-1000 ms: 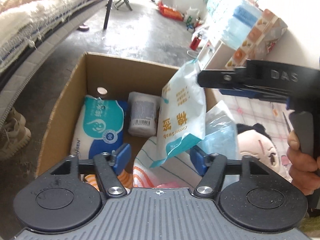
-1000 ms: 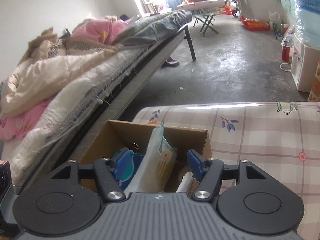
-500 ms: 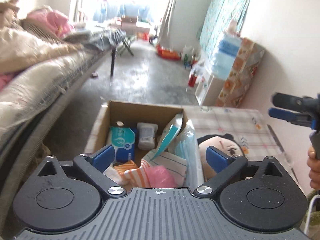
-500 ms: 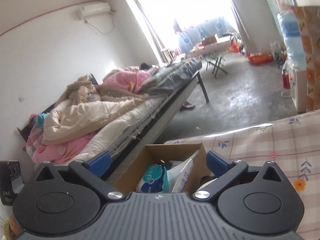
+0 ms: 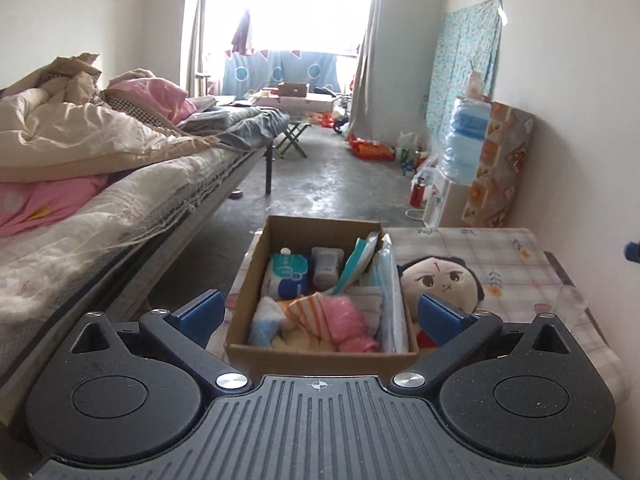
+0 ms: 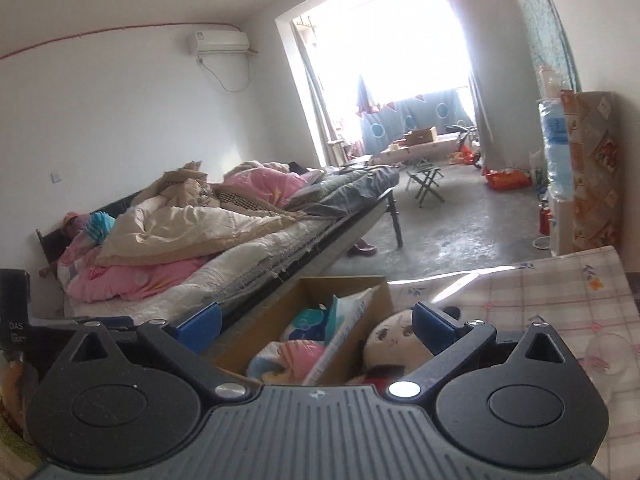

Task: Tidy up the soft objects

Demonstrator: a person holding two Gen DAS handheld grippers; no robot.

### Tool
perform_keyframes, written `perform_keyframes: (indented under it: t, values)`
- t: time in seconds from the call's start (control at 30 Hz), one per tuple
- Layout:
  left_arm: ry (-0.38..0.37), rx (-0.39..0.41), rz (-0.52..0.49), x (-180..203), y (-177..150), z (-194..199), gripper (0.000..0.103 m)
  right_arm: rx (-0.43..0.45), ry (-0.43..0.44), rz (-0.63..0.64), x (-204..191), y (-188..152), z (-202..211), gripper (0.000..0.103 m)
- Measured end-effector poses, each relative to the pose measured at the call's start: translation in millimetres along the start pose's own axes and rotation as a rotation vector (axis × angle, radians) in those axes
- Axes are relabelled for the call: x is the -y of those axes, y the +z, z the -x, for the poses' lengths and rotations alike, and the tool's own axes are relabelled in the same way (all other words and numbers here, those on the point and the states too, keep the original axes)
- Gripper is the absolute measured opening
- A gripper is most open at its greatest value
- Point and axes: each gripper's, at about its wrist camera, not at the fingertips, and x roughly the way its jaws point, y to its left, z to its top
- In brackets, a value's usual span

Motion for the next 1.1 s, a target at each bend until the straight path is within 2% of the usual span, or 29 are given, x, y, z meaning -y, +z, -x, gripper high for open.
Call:
perform_keyframes:
  t: [0.17, 0.3, 0.4, 0.5, 0.63, 0.83, 0.93, 1.1]
  values:
    - [0.059, -0.032, -0.018, 19, -31, -8, 0.103, -0.046, -0.213, 0.032, -1, -45, 2, 0.103]
    - [0.108, -0.018, -0.043, 39, -49, -18, 0.103, -0.104, -0.383, 0.048, 2, -83, -6, 0.103]
    - [0.085, -0.041, -0.042, 52, -57, -27, 0.103, -0.127, -0.504, 0.077, 2, -101, -14, 0.103]
    - [0.064, -0.054, -0.061, 68, -62, -35, 0.103, -0.116, -0.565, 0.113, 1, -110, -15, 0.103]
    - [0.063, -0.071, -0.038, 80, -67, -45, 0.103, -0.106, -0.593, 0.084, 4, -109, -17, 0.103]
    - [0.089, -0.150, -0.030, 87, -69, -58, 0.103, -0.098, -0.521, 0.009, 13, -105, -19, 0.103]
    - [0.093, -0.151, -0.013, 87, -70, -57, 0.103, -0.120, -0.495, -0.019, 16, -105, -25, 0.103]
    - [0.123, -0.167, -0.028, 90, -68, -60, 0.103, -0.141, -0.514, -0.024, 21, -106, -31, 0.103]
